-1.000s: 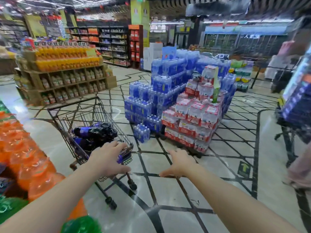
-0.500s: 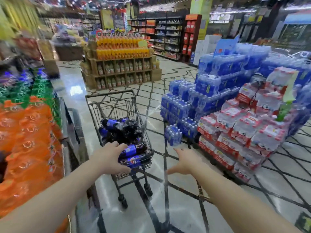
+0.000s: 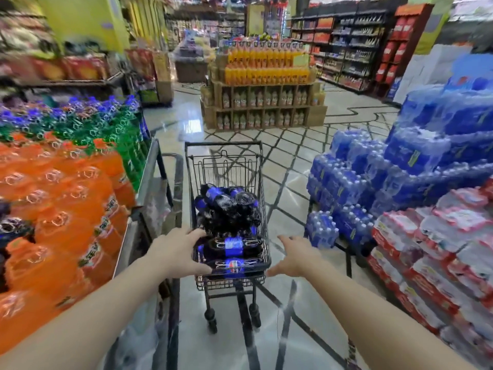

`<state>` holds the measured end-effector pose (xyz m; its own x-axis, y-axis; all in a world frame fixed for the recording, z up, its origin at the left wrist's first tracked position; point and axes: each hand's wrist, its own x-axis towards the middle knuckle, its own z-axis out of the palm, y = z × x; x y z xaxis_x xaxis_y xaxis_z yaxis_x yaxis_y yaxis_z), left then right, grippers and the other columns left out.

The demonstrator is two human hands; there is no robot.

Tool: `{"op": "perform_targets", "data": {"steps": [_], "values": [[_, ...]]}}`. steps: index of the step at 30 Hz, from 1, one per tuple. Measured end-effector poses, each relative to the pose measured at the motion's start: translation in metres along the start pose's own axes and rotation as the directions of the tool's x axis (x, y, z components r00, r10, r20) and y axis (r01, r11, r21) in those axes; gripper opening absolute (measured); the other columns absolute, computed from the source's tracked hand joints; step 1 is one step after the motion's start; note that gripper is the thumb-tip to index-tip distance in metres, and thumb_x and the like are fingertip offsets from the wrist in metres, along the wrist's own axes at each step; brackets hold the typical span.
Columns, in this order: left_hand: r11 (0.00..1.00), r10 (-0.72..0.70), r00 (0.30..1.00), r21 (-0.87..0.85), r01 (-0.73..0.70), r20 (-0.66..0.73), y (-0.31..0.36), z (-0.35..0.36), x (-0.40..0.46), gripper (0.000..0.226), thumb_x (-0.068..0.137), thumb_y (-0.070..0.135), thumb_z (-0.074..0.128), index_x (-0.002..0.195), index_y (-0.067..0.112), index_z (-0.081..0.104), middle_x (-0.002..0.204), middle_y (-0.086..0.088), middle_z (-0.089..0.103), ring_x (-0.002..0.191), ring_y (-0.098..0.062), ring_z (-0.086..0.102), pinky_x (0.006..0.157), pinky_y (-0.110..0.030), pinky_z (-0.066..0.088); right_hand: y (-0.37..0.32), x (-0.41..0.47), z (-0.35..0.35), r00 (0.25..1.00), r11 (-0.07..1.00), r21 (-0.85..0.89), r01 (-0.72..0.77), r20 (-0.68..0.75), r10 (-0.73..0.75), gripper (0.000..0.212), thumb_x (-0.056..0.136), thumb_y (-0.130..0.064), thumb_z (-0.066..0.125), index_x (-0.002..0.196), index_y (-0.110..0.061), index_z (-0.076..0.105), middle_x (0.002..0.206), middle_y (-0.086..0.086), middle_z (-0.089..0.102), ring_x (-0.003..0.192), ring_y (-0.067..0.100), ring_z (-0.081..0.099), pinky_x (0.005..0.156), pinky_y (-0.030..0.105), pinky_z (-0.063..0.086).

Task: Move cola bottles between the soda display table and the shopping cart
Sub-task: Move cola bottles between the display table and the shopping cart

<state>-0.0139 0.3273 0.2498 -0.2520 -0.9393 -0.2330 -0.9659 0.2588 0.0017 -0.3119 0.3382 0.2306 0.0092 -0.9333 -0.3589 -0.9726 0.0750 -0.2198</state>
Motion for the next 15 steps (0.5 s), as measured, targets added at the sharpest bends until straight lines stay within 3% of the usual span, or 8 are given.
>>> {"op": "perform_targets", "data": {"steps": [8,15], "values": [[1.000,-0.004,1.000,-0.031,0.004,0.018,-0.053,-0.009,0.111,0.105,0.076,0.086,0.065,0.160,0.037,0.027,0.143,0.001,0.051,0.136,-0.023,0.049,0.103,-0.042,0.048,-0.027,0.122,-0.017,1.000,0.999,-0.053,0.001,0.015,0.000,0.118,0.067,-0.072,0.081,0.160,-0.024,0.025,0.158,0.009,0.039,0.142,0.031,0.041,0.110,0.049,0.045],[0.999,0.031,0.998,-0.023,-0.030,0.063,-0.110,-0.024,0.218,0.109,0.075,0.085,0.066,0.162,0.036,0.023,0.150,-0.002,0.044,0.139,-0.026,0.048,0.104,-0.043,0.049,-0.059,0.233,-0.041,0.998,0.996,-0.066,-0.057,0.019,0.059,0.121,0.065,-0.075,0.079,0.161,-0.027,0.023,0.156,0.008,0.041,0.142,0.032,0.040,0.110,0.050,0.046]]}}
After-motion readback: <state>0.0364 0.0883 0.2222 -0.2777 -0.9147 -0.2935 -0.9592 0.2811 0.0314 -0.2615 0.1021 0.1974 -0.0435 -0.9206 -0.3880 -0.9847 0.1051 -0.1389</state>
